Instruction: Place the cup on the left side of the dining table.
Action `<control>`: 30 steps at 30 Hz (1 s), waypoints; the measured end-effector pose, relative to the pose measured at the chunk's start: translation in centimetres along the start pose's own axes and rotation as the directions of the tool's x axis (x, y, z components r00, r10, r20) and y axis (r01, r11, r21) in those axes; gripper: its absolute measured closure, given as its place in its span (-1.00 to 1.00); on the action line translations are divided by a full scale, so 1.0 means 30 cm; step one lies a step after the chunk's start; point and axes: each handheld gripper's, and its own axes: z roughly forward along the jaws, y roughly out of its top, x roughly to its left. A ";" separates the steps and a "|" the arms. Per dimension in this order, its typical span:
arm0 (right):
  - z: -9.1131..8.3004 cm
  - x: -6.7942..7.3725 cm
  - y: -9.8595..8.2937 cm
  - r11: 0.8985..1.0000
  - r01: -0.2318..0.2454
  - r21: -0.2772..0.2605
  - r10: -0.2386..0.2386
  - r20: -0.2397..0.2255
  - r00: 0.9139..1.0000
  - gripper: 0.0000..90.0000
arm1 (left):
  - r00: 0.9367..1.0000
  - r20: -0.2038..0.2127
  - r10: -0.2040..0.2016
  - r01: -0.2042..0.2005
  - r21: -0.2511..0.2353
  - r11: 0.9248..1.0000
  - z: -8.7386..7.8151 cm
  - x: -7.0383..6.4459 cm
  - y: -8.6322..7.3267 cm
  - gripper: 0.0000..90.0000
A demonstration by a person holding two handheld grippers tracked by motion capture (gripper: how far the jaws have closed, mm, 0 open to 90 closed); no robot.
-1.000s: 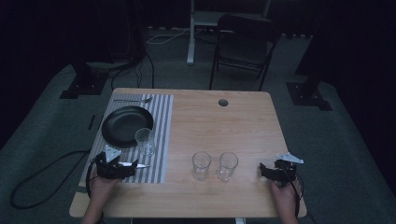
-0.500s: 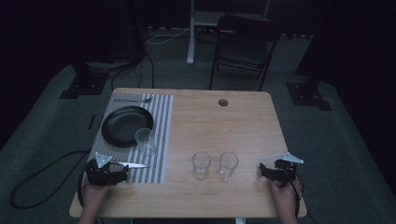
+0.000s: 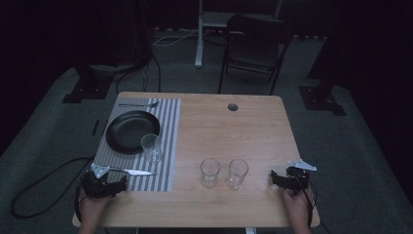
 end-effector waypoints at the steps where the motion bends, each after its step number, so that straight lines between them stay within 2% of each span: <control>1: 0.000 0.000 0.000 1.000 0.000 0.000 0.000 0.000 1.000 -0.75 | 1.000 -0.004 -0.001 0.001 0.003 1.000 -0.002 0.005 -0.004 -1.00; 2: 0.000 0.000 0.000 1.000 0.000 0.000 0.000 0.000 1.000 -0.75 | 1.000 -0.004 -0.001 0.001 0.003 1.000 -0.002 0.005 -0.004 -1.00; 3: 0.000 0.000 0.000 1.000 0.000 0.000 0.000 0.000 1.000 -0.75 | 1.000 -0.002 -0.008 0.008 0.026 1.000 -0.005 0.019 -0.010 -1.00; 5: 0.000 0.000 0.000 1.000 0.000 0.000 0.000 0.000 1.000 -0.75 | 0.999 0.018 -0.041 0.041 0.038 0.998 -0.007 0.031 -0.016 -1.00; 7: 0.000 0.000 0.000 1.000 0.000 0.000 0.000 0.000 1.000 -0.75 | 0.998 0.029 -0.058 0.057 0.048 0.997 -0.008 0.037 -0.018 -0.99; 15: 0.000 0.000 0.000 1.000 0.000 0.000 0.000 0.000 1.000 -0.75 | 0.998 0.040 -0.051 0.049 0.046 0.998 -0.013 0.039 -0.024 -0.99; 30: 0.000 0.000 0.000 1.000 0.000 0.000 0.000 0.000 1.000 -0.75 | 0.998 0.034 -0.056 0.054 0.045 0.998 -0.013 0.036 -0.025 -0.99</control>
